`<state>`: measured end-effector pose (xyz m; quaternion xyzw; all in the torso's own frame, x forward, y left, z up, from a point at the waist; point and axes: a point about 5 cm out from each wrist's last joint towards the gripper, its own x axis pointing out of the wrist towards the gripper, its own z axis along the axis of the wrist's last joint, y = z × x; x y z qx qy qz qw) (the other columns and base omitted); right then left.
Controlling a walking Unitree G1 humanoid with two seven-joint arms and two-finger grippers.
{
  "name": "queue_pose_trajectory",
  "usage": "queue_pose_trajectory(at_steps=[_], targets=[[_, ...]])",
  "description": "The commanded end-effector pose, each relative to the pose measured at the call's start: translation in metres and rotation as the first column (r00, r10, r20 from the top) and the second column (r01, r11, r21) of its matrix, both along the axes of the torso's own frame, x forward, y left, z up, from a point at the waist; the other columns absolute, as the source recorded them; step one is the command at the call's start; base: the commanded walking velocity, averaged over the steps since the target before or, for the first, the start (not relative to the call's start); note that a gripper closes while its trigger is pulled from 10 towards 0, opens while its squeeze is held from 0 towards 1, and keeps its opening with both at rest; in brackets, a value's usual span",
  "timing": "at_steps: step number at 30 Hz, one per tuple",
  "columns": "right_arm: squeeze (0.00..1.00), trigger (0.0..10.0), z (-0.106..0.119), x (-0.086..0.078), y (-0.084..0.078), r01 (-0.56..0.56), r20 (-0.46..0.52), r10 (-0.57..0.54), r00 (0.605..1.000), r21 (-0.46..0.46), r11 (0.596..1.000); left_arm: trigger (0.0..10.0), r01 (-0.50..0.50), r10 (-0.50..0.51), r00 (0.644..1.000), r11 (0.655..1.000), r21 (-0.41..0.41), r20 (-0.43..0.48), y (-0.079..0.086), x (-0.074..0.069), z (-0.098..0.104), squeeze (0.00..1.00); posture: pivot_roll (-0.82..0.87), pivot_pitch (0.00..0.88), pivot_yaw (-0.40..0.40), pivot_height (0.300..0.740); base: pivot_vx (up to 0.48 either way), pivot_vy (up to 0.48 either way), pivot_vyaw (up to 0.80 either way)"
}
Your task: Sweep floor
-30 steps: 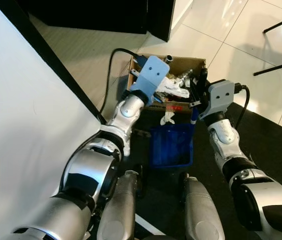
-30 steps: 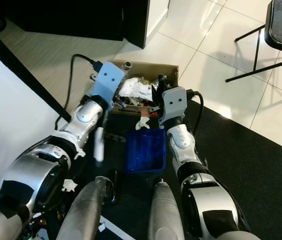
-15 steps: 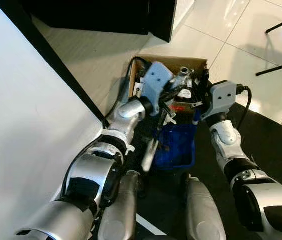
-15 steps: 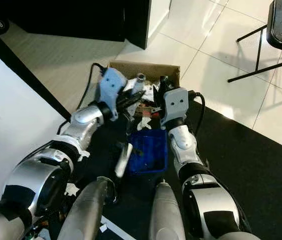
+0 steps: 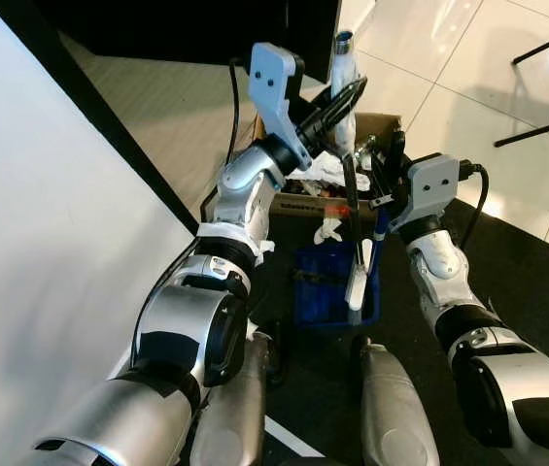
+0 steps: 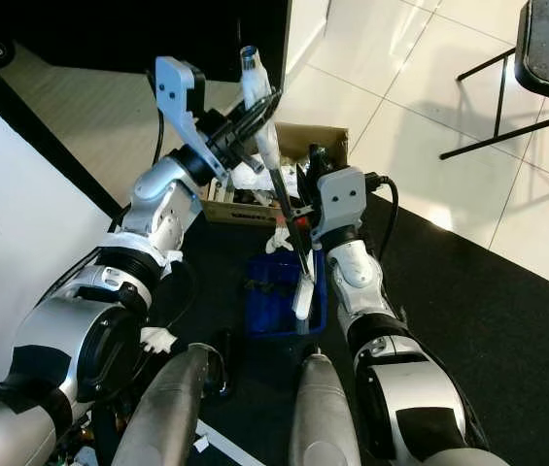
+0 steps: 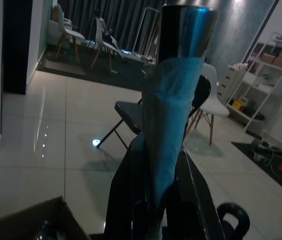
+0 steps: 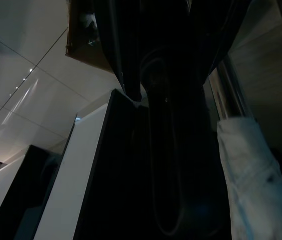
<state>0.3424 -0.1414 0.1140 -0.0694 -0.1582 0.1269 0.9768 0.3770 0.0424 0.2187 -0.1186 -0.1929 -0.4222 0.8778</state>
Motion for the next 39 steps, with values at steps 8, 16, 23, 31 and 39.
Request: queue_pose_trajectory(at_steps=[8,16,23,31,39], targets=[[0.00,10.0,-0.005,-0.002,-0.003,0.014,-0.024,-0.012,1.000,0.073,0.997,10.0,0.021,-0.015,0.998,0.995,-0.101,0.061,0.013,0.003,0.025,0.00,0.01,0.245,0.074,0.740,0.000,0.000,0.00],[0.00,10.0,-0.006,-0.003,-0.008,0.030,-0.030,-0.026,0.999,0.139,0.990,10.0,-0.118,0.106,0.989,0.987,0.113,0.104,0.057,0.013,0.032,0.00,0.05,0.214,0.095,0.740,0.000,0.000,0.00],[0.00,10.0,-0.003,-0.004,-0.012,0.035,-0.009,-0.034,0.999,0.162,0.986,10.0,-0.131,0.077,0.985,0.915,0.381,0.153,0.077,0.003,-0.002,0.00,0.05,0.173,0.089,0.740,0.000,0.000,0.00],[0.00,10.0,-0.003,-0.008,-0.021,0.046,0.017,-0.049,0.999,0.179,0.983,10.0,-0.269,0.200,0.954,0.898,0.349,0.223,0.089,0.000,-0.005,0.00,0.04,0.142,0.082,0.740,0.000,0.000,0.00],[0.00,10.0,-0.002,-0.013,-0.034,0.060,0.050,-0.069,0.996,0.173,0.983,10.0,-0.328,0.236,0.935,0.860,0.391,0.266,0.101,-0.001,-0.006,0.00,0.03,0.110,0.075,0.740,0.000,0.000,0.00]])
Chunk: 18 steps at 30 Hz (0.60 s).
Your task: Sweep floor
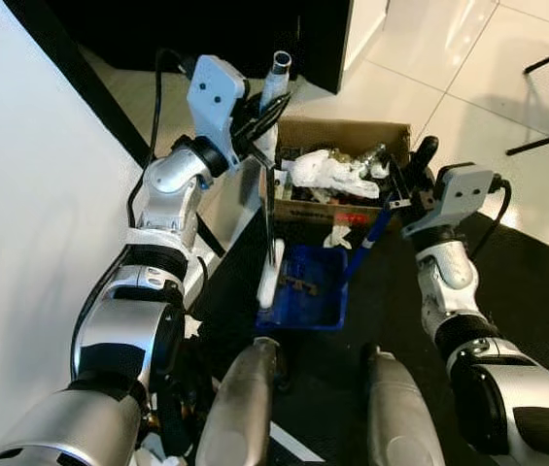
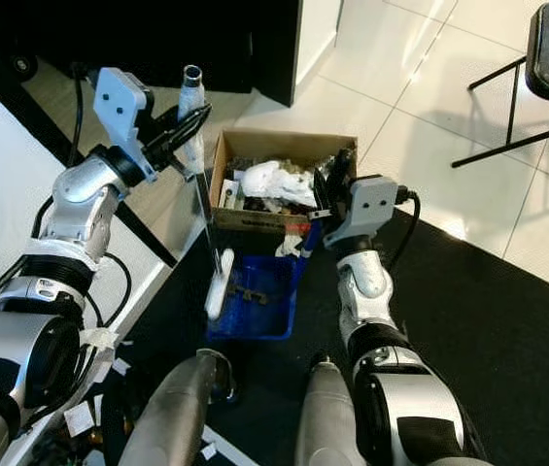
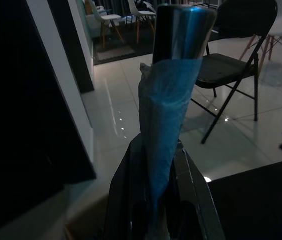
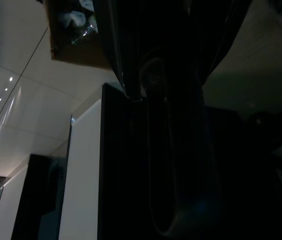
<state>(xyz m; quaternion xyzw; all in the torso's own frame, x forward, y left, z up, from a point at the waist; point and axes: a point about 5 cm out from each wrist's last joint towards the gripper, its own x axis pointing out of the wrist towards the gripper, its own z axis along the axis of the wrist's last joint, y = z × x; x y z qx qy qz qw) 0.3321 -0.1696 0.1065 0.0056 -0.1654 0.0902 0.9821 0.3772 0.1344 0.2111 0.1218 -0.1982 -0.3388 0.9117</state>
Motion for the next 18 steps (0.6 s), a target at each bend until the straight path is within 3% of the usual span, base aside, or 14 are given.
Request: queue_pose_trajectory(at_steps=[1,6,13,16,18], targets=[[0.00,10.0,0.010,-0.003,-0.013,0.029,0.079,-0.030,0.996,0.015,0.999,10.0,-0.042,0.039,0.999,0.996,0.074,0.030,0.013,-0.003,-0.003,0.00,0.02,0.102,0.071,0.740,0.000,0.000,0.00],[0.00,10.0,0.021,-0.007,-0.032,0.035,0.133,-0.036,0.990,0.007,0.999,10.0,-0.139,0.135,0.990,0.988,0.069,0.050,0.028,-0.005,-0.008,0.00,0.00,0.084,0.066,0.740,0.000,0.000,0.00],[0.00,10.0,0.019,-0.019,-0.045,0.063,0.161,-0.064,0.985,0.012,0.998,10.0,-0.173,0.168,0.983,0.983,0.066,0.066,0.036,-0.003,-0.003,0.00,0.00,0.071,0.063,0.740,0.000,0.000,0.00],[0.00,10.0,0.026,-0.022,-0.050,0.074,0.191,-0.081,0.978,0.043,0.996,10.0,-0.204,0.203,0.979,0.978,0.052,0.012,0.042,-0.003,-0.013,0.00,0.00,0.071,0.067,0.740,0.000,0.000,0.00],[0.00,10.0,0.037,-0.023,-0.054,0.078,0.229,-0.093,0.969,0.073,0.994,10.0,-0.237,0.231,0.968,0.970,-0.054,-0.100,0.047,-0.003,-0.026,0.00,-0.01,0.071,0.071,0.740,0.000,0.000,0.00]])
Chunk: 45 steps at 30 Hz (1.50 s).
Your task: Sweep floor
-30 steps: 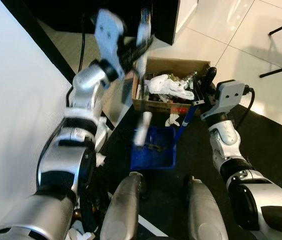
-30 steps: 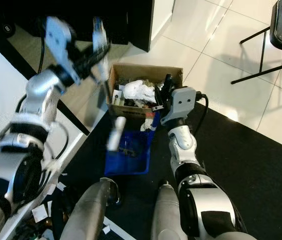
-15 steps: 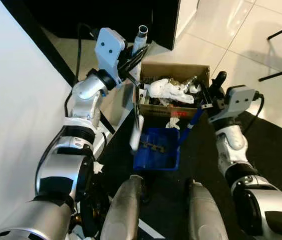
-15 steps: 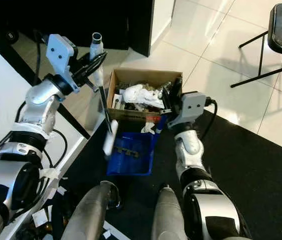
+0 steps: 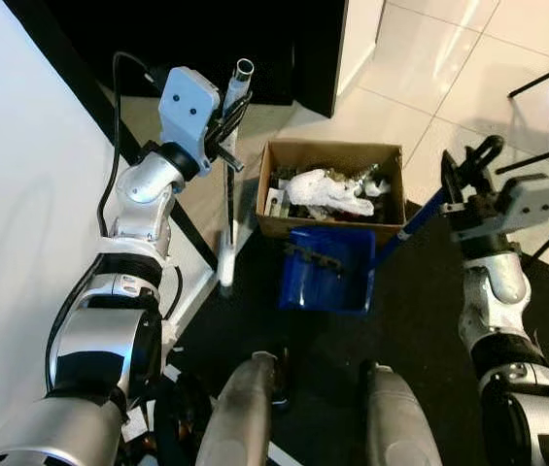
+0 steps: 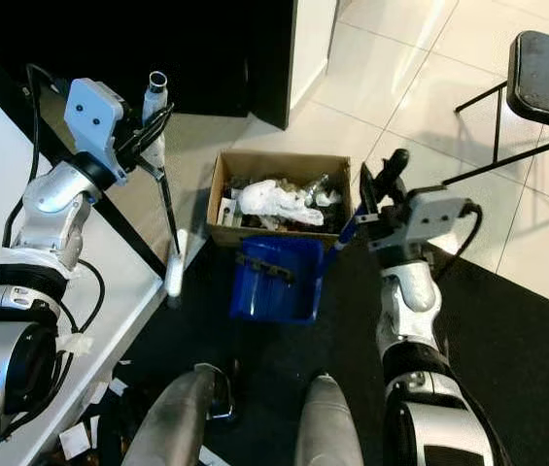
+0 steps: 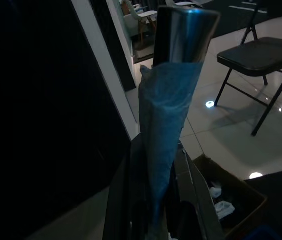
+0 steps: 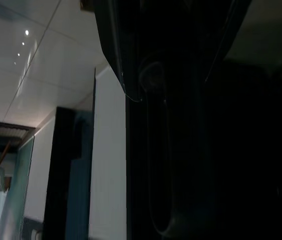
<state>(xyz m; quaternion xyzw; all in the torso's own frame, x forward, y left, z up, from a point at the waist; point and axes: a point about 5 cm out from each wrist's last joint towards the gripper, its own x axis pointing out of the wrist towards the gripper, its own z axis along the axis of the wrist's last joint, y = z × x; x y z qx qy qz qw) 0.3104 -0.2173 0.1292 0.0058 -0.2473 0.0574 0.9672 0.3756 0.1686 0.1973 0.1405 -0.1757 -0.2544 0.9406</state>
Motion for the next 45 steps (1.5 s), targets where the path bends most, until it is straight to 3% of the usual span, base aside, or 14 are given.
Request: queue_pose_trajectory(at_steps=[1,3,10,13,18,21,24,27,30,45], targets=[[0.00,10.0,0.014,-0.002,-0.006,0.020,0.069,-0.023,0.997,0.038,0.999,10.0,-0.054,0.049,0.996,0.995,-0.079,-0.069,0.013,-0.002,-0.012,0.00,-0.01,0.071,0.071,0.740,0.000,0.000,0.00],[0.00,10.0,0.030,-0.002,-0.013,0.022,0.115,-0.030,0.993,0.070,0.997,10.0,-0.102,0.079,0.988,0.979,-0.176,-0.130,0.017,-0.004,-0.025,0.00,-0.01,0.070,0.071,0.740,0.000,0.000,0.00],[0.00,10.0,0.060,0.002,-0.028,0.040,0.191,-0.053,0.980,0.071,0.997,10.0,-0.249,0.217,0.960,0.950,-0.190,-0.175,0.035,-0.009,-0.040,0.00,-0.01,0.071,0.061,0.740,0.000,0.000,0.00],[0.00,10.0,0.078,0.006,-0.038,0.068,0.207,-0.081,0.975,0.069,0.995,10.0,-0.345,0.269,0.907,0.916,-0.204,-0.325,0.044,-0.010,-0.060,0.00,-0.02,0.078,0.056,0.740,0.000,0.000,0.00],[0.00,10.0,0.084,0.010,-0.045,0.089,0.177,-0.098,0.979,0.058,0.994,10.0,-0.298,0.218,0.916,0.932,-0.205,-0.338,0.032,-0.018,-0.071,0.00,-0.01,0.077,0.055,0.740,0.000,0.000,0.00],[0.00,10.0,0.086,0.014,-0.039,0.068,0.159,-0.069,0.985,0.014,0.998,10.0,-0.326,0.213,0.913,0.893,-0.309,-0.347,0.024,-0.021,-0.072,0.00,-0.02,0.072,0.056,0.740,0.000,0.000,0.00],[0.00,10.0,0.089,0.016,-0.038,0.070,0.162,-0.070,0.984,0.007,0.998,10.0,-0.327,0.211,0.914,0.889,-0.322,-0.346,0.019,-0.023,-0.074,0.00,-0.02,0.069,0.053,0.740,0.000,0.000,0.00],[0.00,10.0,0.093,0.021,-0.040,0.086,0.155,-0.084,0.984,-0.004,0.996,10.0,-0.354,0.244,0.897,0.896,-0.267,-0.369,0.016,-0.027,-0.083,0.00,-0.02,0.063,0.042,0.740,0.000,0.000,0.00],[0.00,10.0,0.097,0.024,-0.040,0.092,0.152,-0.089,0.984,-0.014,0.996,10.0,-0.332,0.227,0.901,0.909,-0.251,-0.370,0.012,-0.032,-0.088,0.00,-0.02,0.062,0.039,0.740,0.000,0.000,0.00],[0.00,10.0,0.105,0.027,-0.043,0.105,0.171,-0.099,0.980,-0.024,0.994,10.0,-0.311,0.206,0.907,0.916,-0.253,-0.367,0.003,-0.038,-0.089,0.00,-0.02,0.059,0.036,0.740,0.368,0.000,0.00]])
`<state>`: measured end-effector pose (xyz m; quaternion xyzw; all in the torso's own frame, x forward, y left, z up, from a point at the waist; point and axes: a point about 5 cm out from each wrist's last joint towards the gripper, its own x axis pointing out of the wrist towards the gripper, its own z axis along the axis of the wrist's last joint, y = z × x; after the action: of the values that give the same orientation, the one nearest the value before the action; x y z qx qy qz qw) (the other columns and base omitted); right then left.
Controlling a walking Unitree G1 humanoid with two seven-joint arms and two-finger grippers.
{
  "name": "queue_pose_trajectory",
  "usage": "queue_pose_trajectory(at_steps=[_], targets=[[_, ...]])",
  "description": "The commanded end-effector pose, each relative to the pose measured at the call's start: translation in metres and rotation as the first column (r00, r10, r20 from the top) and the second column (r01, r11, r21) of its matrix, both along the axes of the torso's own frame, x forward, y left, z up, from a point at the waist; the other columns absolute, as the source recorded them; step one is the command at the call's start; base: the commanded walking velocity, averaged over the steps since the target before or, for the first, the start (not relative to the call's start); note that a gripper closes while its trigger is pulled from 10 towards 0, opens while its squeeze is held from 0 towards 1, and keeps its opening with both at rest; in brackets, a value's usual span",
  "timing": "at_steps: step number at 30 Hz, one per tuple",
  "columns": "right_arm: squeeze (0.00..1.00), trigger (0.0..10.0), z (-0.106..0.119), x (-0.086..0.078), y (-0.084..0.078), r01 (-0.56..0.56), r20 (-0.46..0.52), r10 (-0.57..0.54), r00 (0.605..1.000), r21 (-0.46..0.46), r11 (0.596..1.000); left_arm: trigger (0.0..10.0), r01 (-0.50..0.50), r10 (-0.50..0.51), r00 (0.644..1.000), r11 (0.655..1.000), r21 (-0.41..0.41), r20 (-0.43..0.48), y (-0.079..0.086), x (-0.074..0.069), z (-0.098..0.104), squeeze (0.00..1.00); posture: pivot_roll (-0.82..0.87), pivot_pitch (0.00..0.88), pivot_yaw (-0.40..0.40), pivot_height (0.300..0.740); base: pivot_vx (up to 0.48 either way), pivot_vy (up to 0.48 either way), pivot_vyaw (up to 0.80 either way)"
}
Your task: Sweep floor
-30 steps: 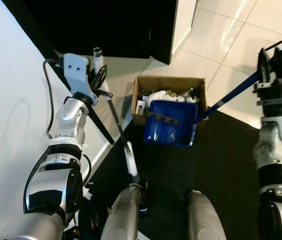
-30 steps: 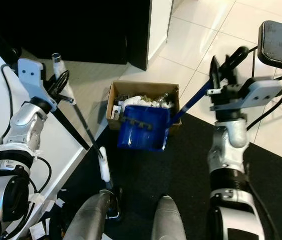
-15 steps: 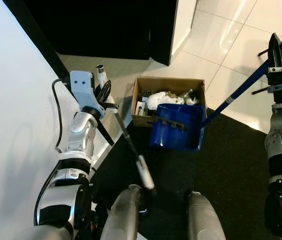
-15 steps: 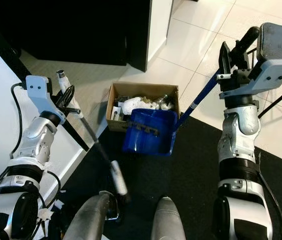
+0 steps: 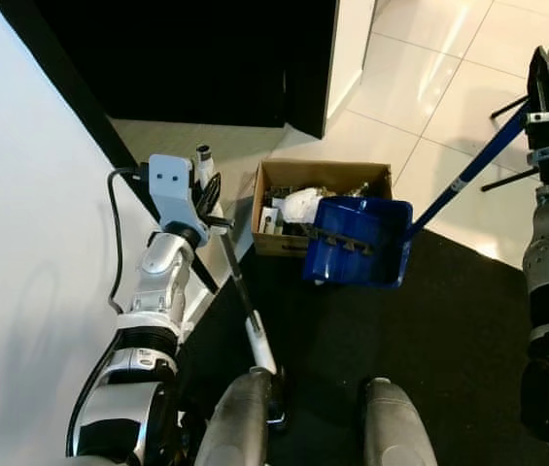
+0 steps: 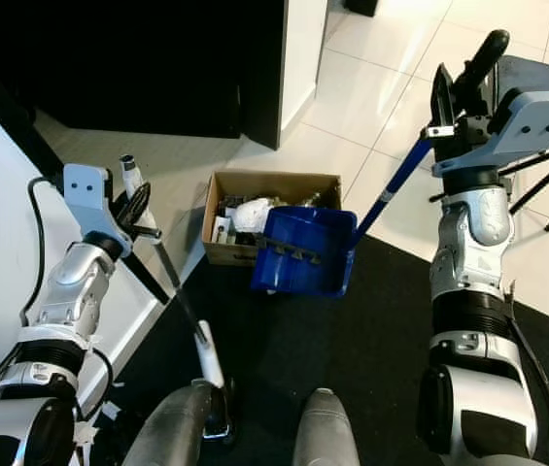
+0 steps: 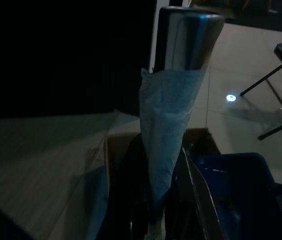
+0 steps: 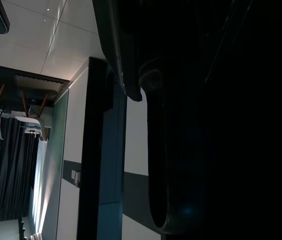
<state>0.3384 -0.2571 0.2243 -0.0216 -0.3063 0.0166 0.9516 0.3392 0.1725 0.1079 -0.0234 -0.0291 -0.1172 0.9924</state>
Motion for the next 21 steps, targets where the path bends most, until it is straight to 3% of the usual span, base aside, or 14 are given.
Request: queue_pose_trajectory(at_steps=[1,21], targets=[[0.00,10.0,0.0102,-0.0007,-0.0032,0.012,0.047,-0.012,0.999,-0.009,1.000,10.0,-0.002,0.002,1.000,1.000,-0.013,0.003,-0.0008,-0.0022,0.0001,0.00,-0.02,0.059,0.036,0.740,0.461,0.000,0.00],[0.00,10.0,0.0109,0.0009,-0.0017,0.000,0.051,0.000,0.999,-0.011,1.000,10.0,-0.002,0.002,1.000,1.000,-0.024,0.002,-0.0005,-0.0055,0.0012,0.00,-0.02,0.061,0.034,0.740,0.469,0.000,0.00]])
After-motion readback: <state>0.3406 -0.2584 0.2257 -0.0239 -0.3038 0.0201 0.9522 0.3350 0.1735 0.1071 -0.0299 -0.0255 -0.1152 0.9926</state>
